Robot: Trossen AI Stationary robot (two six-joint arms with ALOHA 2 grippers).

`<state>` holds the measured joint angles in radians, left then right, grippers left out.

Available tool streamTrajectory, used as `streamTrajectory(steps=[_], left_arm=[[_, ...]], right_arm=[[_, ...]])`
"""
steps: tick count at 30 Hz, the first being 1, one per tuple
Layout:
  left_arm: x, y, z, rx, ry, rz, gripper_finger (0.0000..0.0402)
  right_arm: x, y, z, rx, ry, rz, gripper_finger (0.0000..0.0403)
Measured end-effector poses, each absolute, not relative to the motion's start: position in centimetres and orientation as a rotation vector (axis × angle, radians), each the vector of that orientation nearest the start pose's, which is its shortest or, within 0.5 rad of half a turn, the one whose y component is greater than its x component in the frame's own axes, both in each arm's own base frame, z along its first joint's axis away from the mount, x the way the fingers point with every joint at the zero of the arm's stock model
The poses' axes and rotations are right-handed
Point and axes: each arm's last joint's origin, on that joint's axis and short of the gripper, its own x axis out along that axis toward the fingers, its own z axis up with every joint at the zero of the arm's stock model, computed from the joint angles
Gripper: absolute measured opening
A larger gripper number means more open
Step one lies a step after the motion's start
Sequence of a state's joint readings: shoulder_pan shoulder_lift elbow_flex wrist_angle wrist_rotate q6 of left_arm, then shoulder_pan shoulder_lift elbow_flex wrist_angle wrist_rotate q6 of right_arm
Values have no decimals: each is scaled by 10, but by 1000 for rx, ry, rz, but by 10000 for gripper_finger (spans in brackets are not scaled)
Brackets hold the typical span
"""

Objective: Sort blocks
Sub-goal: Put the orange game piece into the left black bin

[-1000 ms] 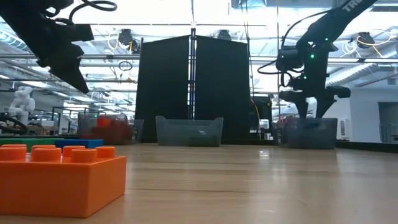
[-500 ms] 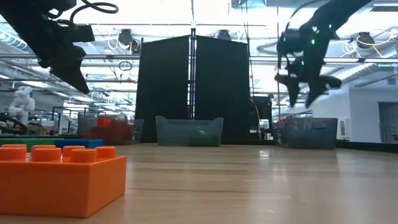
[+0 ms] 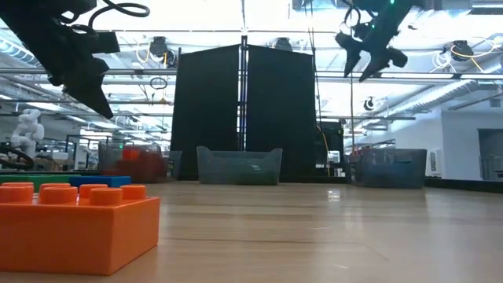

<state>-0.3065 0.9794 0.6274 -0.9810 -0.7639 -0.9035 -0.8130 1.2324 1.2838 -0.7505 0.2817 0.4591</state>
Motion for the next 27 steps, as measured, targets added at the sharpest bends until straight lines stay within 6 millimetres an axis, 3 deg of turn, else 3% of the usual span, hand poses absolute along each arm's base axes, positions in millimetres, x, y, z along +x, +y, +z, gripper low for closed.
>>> streamTrajectory(steps=[5, 27], left_arm=[[144, -25, 208, -108, 851, 834, 23], [144, -25, 208, -118, 844, 836, 23]], right_arm=[[166, -182, 377, 573, 422, -1180, 217], [181, -167, 376, 521, 469, -1088, 217]])
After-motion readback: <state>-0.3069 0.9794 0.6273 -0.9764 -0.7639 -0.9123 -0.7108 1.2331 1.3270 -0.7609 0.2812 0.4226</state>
